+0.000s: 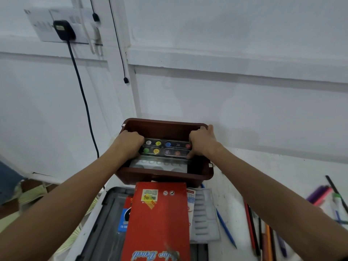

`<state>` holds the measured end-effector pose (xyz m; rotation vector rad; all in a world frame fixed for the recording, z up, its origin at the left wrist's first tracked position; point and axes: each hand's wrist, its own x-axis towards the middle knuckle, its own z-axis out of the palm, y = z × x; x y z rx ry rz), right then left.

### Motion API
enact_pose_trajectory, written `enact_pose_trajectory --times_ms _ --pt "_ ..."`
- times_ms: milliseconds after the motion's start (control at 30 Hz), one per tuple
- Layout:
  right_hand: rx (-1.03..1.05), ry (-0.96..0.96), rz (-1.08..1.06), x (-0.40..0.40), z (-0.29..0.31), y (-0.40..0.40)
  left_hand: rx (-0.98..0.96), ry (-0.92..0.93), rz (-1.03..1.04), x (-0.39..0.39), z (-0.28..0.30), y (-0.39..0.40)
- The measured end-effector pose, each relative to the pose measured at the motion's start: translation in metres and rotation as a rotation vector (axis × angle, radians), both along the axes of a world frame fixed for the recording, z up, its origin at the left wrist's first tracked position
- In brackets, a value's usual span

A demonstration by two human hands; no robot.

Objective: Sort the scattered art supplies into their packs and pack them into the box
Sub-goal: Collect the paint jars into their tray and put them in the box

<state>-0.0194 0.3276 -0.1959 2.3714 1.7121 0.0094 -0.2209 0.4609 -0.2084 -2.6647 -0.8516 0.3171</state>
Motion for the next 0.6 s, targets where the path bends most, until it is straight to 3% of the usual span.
enact_pose_trajectory --times_ms 100,267,433,600 --pt "0.029 0.007 0.006 0.000 0.000 -0.006 -0.005 0.006 0.001 0.000 0.002 -0.002" --pt "0.088 0.060 0.012 -0.005 0.001 -0.012 -0.168 -0.029 0.092 0.002 0.009 -0.008" --pt "0.268 0.329 0.010 -0.005 0.003 -0.025 -0.355 -0.219 0.174 0.001 0.015 -0.014" --pt "0.493 0.620 0.045 -0.006 0.011 -0.062 -0.425 -0.514 0.187 0.004 0.034 -0.044"
